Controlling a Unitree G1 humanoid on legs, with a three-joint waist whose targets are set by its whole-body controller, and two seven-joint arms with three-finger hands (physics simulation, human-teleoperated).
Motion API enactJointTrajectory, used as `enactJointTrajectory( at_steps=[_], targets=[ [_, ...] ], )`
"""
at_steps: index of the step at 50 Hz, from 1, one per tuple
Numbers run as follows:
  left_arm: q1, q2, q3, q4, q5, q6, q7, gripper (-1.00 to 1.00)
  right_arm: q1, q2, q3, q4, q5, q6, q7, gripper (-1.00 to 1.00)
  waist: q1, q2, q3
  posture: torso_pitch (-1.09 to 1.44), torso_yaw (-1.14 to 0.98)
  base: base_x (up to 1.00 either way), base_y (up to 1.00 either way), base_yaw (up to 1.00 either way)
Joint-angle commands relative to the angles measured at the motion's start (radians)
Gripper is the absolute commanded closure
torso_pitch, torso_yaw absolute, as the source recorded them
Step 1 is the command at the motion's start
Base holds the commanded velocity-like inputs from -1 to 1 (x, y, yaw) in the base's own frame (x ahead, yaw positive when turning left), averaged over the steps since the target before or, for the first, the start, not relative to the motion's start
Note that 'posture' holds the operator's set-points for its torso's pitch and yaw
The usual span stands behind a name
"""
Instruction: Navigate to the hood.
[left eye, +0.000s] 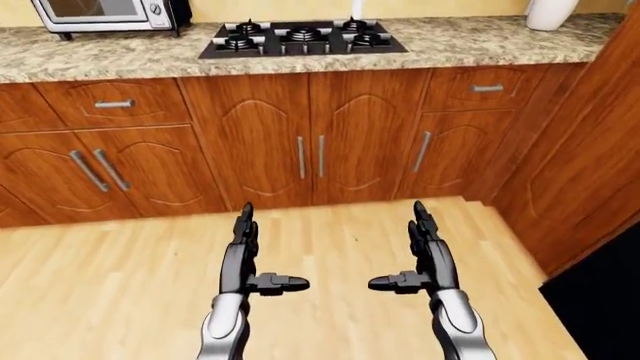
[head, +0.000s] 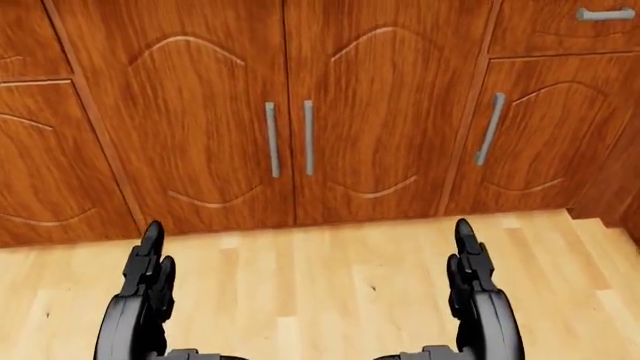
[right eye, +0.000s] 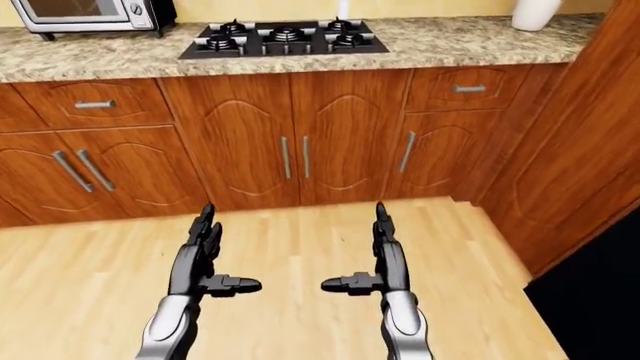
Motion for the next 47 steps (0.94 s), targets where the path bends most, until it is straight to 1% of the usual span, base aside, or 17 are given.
enactJointTrajectory(
  at_steps=[1,5,7,8,10,17,19,21,22,25,30,33,35,36,37,43,47],
  targets=[
    [-0.020,0.008,0.016,-0.050,-0.002,-0.037,0.007,-1.00,-0.020,0.005,0.016,-0.053,0.002,-0.031,0.008,-1.00,0.004,0.005,-0.009,0.00,0.00,0.23,0.10,0.00],
    [-0.020,0.008,0.016,-0.050,-0.002,-0.037,0.007,-1.00,-0.023,0.004,0.015,-0.043,0.002,-0.040,0.009,-1.00,-0.005,0.066,-0.003,0.00,0.00,0.24,0.09,0.00],
    [-0.020,0.008,0.016,-0.050,-0.002,-0.037,0.007,-1.00,-0.023,0.005,0.015,-0.045,0.003,-0.037,0.009,-1.00,-0.002,0.134,-0.025,0.00,0.00,0.24,0.08,0.00],
    [-0.020,0.008,0.016,-0.050,-0.002,-0.037,0.007,-1.00,-0.020,0.005,0.015,-0.053,0.003,-0.031,0.008,-1.00,0.011,0.097,-0.019,0.00,0.00,0.23,0.09,0.00],
    [-0.020,0.008,0.016,-0.050,-0.002,-0.037,0.007,-1.00,-0.021,0.006,0.015,-0.053,0.003,-0.029,0.008,-1.00,0.017,0.107,-0.009,0.00,0.00,0.24,0.08,0.00],
    [-0.020,0.008,0.016,-0.050,-0.002,-0.037,0.007,-1.00,-0.026,0.005,0.011,-0.048,0.008,-0.026,0.005,-1.00,0.031,0.046,-0.010,0.00,0.00,0.22,0.07,0.00],
    [-0.020,0.008,0.016,-0.050,-0.002,-0.037,0.007,-1.00,-0.026,0.005,0.011,-0.045,0.008,-0.029,0.004,-1.00,0.034,0.016,-0.011,0.00,0.00,0.21,0.07,0.00],
    [-0.020,0.008,0.016,-0.050,-0.002,-0.037,0.007,-1.00,-0.024,0.005,0.012,-0.049,0.007,-0.028,0.004,-1.00,0.033,-0.036,-0.025,0.00,0.00,0.21,0.06,0.00],
    [-0.020,0.008,0.016,-0.050,-0.002,-0.037,0.007,-1.00,-0.025,0.004,0.012,-0.046,0.007,-0.030,0.005,-1.00,0.027,-0.013,-0.026,0.00,0.00,0.20,0.05,0.00],
    [-0.020,0.008,0.016,-0.050,-0.002,-0.037,0.007,-1.00,-0.024,0.004,0.013,-0.047,0.006,-0.032,0.005,-1.00,0.009,-0.013,-0.011,0.00,0.00,0.22,0.06,0.00],
    [-0.020,0.008,0.016,-0.050,-0.002,-0.037,0.007,-1.00,-0.022,0.004,0.014,-0.047,0.005,-0.034,0.006,-1.00,0.003,0.025,-0.006,0.00,0.00,0.22,0.05,0.00],
    [-0.020,0.008,0.016,-0.050,-0.002,-0.037,0.007,-1.00,-0.023,0.004,0.014,-0.044,0.004,-0.038,0.007,-1.00,-0.002,0.077,-0.006,0.00,0.00,0.21,0.04,0.00],
    [-0.020,0.008,0.016,-0.050,-0.002,-0.037,0.007,-1.00,-0.025,0.004,0.014,-0.041,0.004,-0.039,0.007,-1.00,-0.004,0.131,-0.035,0.00,0.00,0.21,0.05,0.00],
    [-0.020,0.008,0.016,-0.050,-0.002,-0.037,0.007,-1.00,-0.024,0.004,0.014,-0.044,0.004,-0.038,0.007,-1.00,0.012,0.101,-0.016,0.00,0.00,0.20,0.05,0.00],
    [-0.020,0.008,0.016,-0.050,-0.002,-0.037,0.007,-1.00,-0.023,0.004,0.014,-0.045,0.005,-0.037,0.007,-1.00,0.009,0.112,-0.009,0.00,0.00,0.20,0.05,0.00],
    [-0.020,0.008,0.016,-0.050,-0.002,-0.037,0.007,-1.00,-0.028,0.004,0.011,-0.038,0.008,-0.037,0.006,-1.00,0.026,0.068,-0.014,0.00,0.00,0.20,0.02,0.00],
    [-0.020,0.008,0.016,-0.050,-0.002,-0.037,0.007,-1.00,-0.033,0.004,0.008,-0.030,0.011,-0.037,0.003,-1.00,0.032,0.014,-0.018,0.00,0.00,0.17,0.00,0.00]
  ],
)
